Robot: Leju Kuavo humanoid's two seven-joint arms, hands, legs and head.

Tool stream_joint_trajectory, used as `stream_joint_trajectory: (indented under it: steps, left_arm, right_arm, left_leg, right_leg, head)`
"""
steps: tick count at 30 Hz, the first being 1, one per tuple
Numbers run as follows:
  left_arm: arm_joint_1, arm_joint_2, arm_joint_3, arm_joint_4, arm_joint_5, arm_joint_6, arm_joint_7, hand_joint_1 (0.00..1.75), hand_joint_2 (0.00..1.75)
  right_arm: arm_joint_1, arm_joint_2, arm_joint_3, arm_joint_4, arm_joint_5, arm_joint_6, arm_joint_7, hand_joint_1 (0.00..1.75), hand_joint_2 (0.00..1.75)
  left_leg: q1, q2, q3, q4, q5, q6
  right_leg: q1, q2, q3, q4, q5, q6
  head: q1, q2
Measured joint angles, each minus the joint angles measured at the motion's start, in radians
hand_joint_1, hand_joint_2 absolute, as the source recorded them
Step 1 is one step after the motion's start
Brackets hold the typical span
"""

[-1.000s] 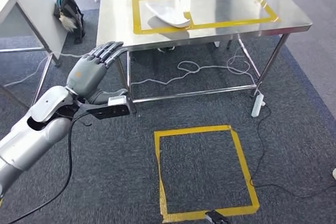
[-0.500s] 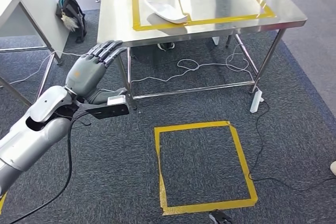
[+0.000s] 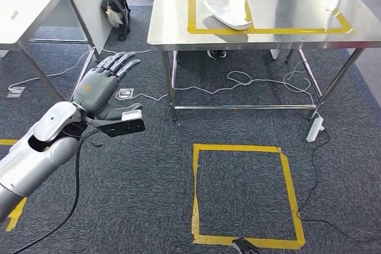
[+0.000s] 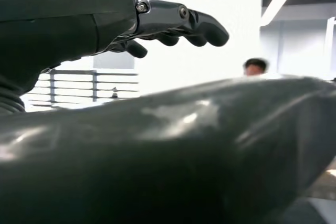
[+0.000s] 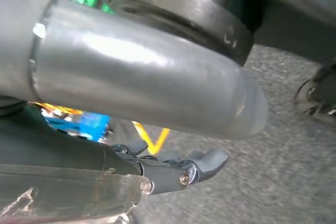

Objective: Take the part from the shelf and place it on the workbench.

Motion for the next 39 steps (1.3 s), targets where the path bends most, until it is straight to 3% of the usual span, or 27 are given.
stream_joint_trajectory:
  steps: [2, 4, 5, 7, 9, 10, 11, 13, 15, 17, 18, 20, 22, 23, 24, 25, 27, 29, 31, 33, 35, 37, 39]
  left_arm:
    - [0.017, 0.018, 0.002, 0.001, -0.003, -0.003, 0.006, 0.00, 0.00]
    - [0.034, 0.037, 0.005, 0.002, -0.003, -0.004, 0.011, 0.00, 0.00]
    - [0.041, 0.045, 0.007, 0.002, 0.000, -0.005, 0.016, 0.00, 0.00]
    - [0.065, 0.059, 0.012, 0.002, 0.007, -0.006, 0.027, 0.00, 0.00]
    - [0.114, 0.076, 0.023, 0.002, 0.019, -0.003, 0.031, 0.00, 0.00]
    - [0.142, 0.087, 0.032, 0.002, 0.026, 0.000, 0.032, 0.00, 0.00]
    - [0.169, 0.098, 0.042, 0.002, 0.032, 0.005, 0.031, 0.00, 0.00]
    - [0.215, 0.118, 0.068, 0.000, 0.042, 0.014, 0.026, 0.00, 0.00]
    - [0.258, 0.132, 0.096, -0.006, 0.047, 0.023, 0.022, 0.00, 0.00]
    - [0.306, 0.145, 0.118, -0.012, 0.049, 0.027, 0.020, 0.00, 0.00]
    - [0.328, 0.151, 0.128, -0.016, 0.049, 0.029, 0.020, 0.00, 0.00]
    - [0.357, 0.159, 0.146, -0.021, 0.050, 0.030, 0.020, 0.00, 0.00]
    - [0.373, 0.162, 0.156, -0.025, 0.051, 0.030, 0.020, 0.00, 0.00]
    - [0.381, 0.161, 0.157, -0.026, 0.051, 0.030, 0.020, 0.00, 0.00]
    - [0.389, 0.162, 0.158, -0.026, 0.051, 0.030, 0.020, 0.00, 0.00]
    - [0.396, 0.162, 0.160, -0.027, 0.051, 0.030, 0.020, 0.00, 0.00]
    - [0.411, 0.162, 0.169, -0.028, 0.053, 0.029, 0.020, 0.00, 0.00]
    - [0.431, 0.162, 0.185, -0.033, 0.057, 0.029, 0.020, 0.00, 0.00]
    - [0.463, 0.162, 0.204, -0.039, 0.066, 0.032, 0.020, 0.00, 0.00]
    - [0.509, 0.161, 0.226, -0.043, 0.083, 0.036, 0.022, 0.00, 0.00]
    - [0.560, 0.155, 0.250, -0.043, 0.108, 0.044, 0.032, 0.00, 0.00]
    - [0.611, 0.142, 0.270, -0.041, 0.138, 0.054, 0.046, 0.00, 0.00]
    - [0.664, 0.124, 0.283, -0.030, 0.178, 0.069, 0.058, 0.00, 0.00]
  right_arm:
    - [0.003, 0.001, 0.000, -0.004, -0.002, -0.002, -0.008, 0.00, 0.00]
    - [0.006, 0.001, 0.000, -0.008, -0.005, -0.005, -0.005, 0.00, 0.00]
    - [0.007, 0.001, 0.000, -0.010, -0.007, -0.006, -0.004, 0.00, 0.00]
    - [0.014, 0.000, -0.001, -0.012, -0.012, -0.009, -0.003, 0.00, 0.00]
    - [0.024, 0.000, -0.001, -0.015, -0.018, -0.011, -0.003, 0.00, 0.00]
    - [0.030, 0.000, -0.001, -0.018, -0.022, -0.012, -0.003, 0.00, 0.00]
    - [0.035, 0.000, -0.001, -0.022, -0.025, -0.014, -0.003, 0.00, 0.00]
    - [0.043, -0.001, -0.001, -0.029, -0.030, -0.018, -0.002, 0.00, 0.00]
    - [0.049, -0.004, -0.002, -0.037, -0.034, -0.023, -0.002, 0.00, 0.00]
    - [0.054, -0.006, -0.002, -0.044, -0.039, -0.027, -0.002, 0.00, 0.00]
    - [0.056, -0.007, -0.002, -0.048, -0.041, -0.029, -0.002, 0.00, 0.00]
    - [0.061, -0.009, -0.002, -0.054, -0.043, -0.031, -0.002, 0.00, 0.00]
    - [0.067, -0.010, -0.002, -0.057, -0.044, -0.031, -0.003, 0.00, 0.00]
    - [0.071, -0.010, -0.002, -0.057, -0.045, -0.031, -0.004, 0.00, 0.00]
    - [0.074, -0.011, -0.001, -0.058, -0.045, -0.032, -0.004, 0.00, 0.00]
    - [0.077, -0.011, -0.001, -0.058, -0.045, -0.032, -0.004, 0.00, 0.00]
    - [0.079, -0.012, -0.001, -0.060, -0.048, -0.036, -0.003, 0.00, 0.00]
    - [0.080, -0.014, -0.001, -0.064, -0.053, -0.043, -0.003, 0.00, 0.00]
    - [0.083, -0.014, -0.001, -0.072, -0.061, -0.052, -0.010, 0.00, 0.00]
    - [0.089, -0.014, -0.001, -0.082, -0.072, -0.063, -0.014, 0.00, 0.00]
    - [0.097, -0.016, -0.001, -0.092, -0.085, -0.077, -0.012, 0.00, 0.00]
    - [0.108, -0.018, -0.002, -0.099, -0.101, -0.091, -0.010, 0.00, 0.00]
    - [0.123, -0.018, -0.002, -0.107, -0.117, -0.105, -0.010, 0.00, 0.00]
  left_leg:
    - [0.004, -0.018, -0.008, -0.003, 0.009, -0.014]
    - [0.003, 0.003, -0.021, 0.015, -0.005, -0.026]
    - [0.003, 0.026, -0.039, 0.051, -0.029, -0.033]
    - [0.010, 0.071, -0.096, 0.174, -0.094, -0.048]
    - [0.020, 0.082, -0.136, 0.264, -0.122, -0.060]
    - [0.025, 0.084, -0.130, 0.257, -0.111, -0.064]
    - [0.028, 0.090, -0.104, 0.212, -0.084, -0.067]
    - [0.027, 0.130, -0.025, 0.075, -0.032, -0.067]
    - [0.023, 0.159, 0.018, -0.003, -0.017, -0.054]
    - [0.019, 0.144, 0.019, -0.010, -0.020, -0.035]
    - [0.020, 0.134, 0.019, -0.011, -0.019, -0.028]
    - [0.022, 0.116, 0.019, -0.014, -0.016, -0.012]
    - [0.022, 0.095, 0.018, -0.015, -0.014, -0.002]
    - [0.020, 0.085, 0.018, -0.015, -0.014, 0.001]
    - [0.018, 0.073, 0.017, -0.014, -0.014, 0.002]
    - [0.017, 0.061, 0.018, -0.014, -0.013, 0.002]
    - [0.016, 0.037, 0.018, -0.012, -0.013, 0.000]
    - [0.014, 0.018, 0.016, -0.007, -0.012, -0.006]
    - [0.013, 0.005, 0.012, -0.004, -0.010, -0.017]
    - [0.015, -0.002, 0.010, -0.007, -0.007, -0.027]
    - [0.015, 0.028, -0.005, 0.026, -0.032, -0.037]
    - [0.017, 0.069, -0.057, 0.140, -0.099, -0.047]
    - [0.020, 0.082, -0.112, 0.263, -0.152, -0.054]
  right_leg:
    - [0.001, -0.014, 0.003, -0.007, 0.004, -0.006]
    - [-0.003, -0.037, 0.004, -0.015, 0.012, -0.017]
    - [-0.006, -0.050, 0.005, -0.020, 0.016, -0.021]
    - [-0.007, -0.076, 0.004, -0.022, 0.018, -0.024]
    - [-0.008, -0.102, 0.004, -0.022, 0.017, -0.023]
    - [-0.009, -0.114, 0.004, -0.022, 0.017, -0.021]
    - [-0.010, -0.125, 0.004, -0.022, 0.015, -0.019]
    - [-0.008, -0.146, 0.008, -0.022, 0.011, -0.011]
    - [-0.001, -0.163, 0.015, -0.023, 0.005, 0.002]
    - [0.000, -0.181, 0.024, -0.030, 0.001, 0.014]
    - [-0.002, -0.182, 0.026, -0.029, -0.003, 0.020]
    - [-0.005, -0.149, 0.005, 0.022, -0.040, 0.027]
    - [-0.003, -0.100, -0.059, 0.161, -0.113, 0.026]
    - [-0.002, -0.090, -0.094, 0.232, -0.141, 0.024]
    - [0.001, -0.086, -0.117, 0.277, -0.151, 0.021]
    - [0.003, -0.084, -0.122, 0.280, -0.140, 0.018]
    - [0.004, -0.074, -0.076, 0.175, -0.073, 0.010]
    - [0.001, -0.041, -0.012, 0.040, -0.023, 0.006]
    - [0.000, -0.023, 0.016, -0.010, -0.014, 0.003]
    - [0.001, -0.037, 0.020, -0.012, -0.008, -0.007]
    - [-0.002, -0.051, 0.022, -0.017, -0.002, -0.020]
    - [-0.002, -0.068, 0.021, -0.020, 0.000, -0.026]
    - [-0.001, -0.087, 0.018, -0.020, -0.001, -0.027]
  head:
    - [0.001, 0.000]
    - [-0.006, 0.000]
    - [-0.010, 0.000]
    - [-0.018, 0.000]
    - [-0.019, 0.000]
    - [-0.019, 0.000]
    - [-0.019, 0.000]
    - [-0.020, 0.000]
    - [-0.019, 0.000]
    - [-0.017, 0.000]
    - [-0.017, 0.000]
    - [-0.015, 0.000]
    - [-0.012, 0.000]
    - [-0.012, 0.000]
    - [-0.012, 0.000]
    - [-0.012, 0.000]
    - [-0.012, 0.000]
    - [-0.013, 0.000]
    - [-0.014, 0.000]
    - [-0.014, 0.000]
    - [-0.017, 0.000]
    - [-0.020, 0.000]
    - [-0.020, 0.000]
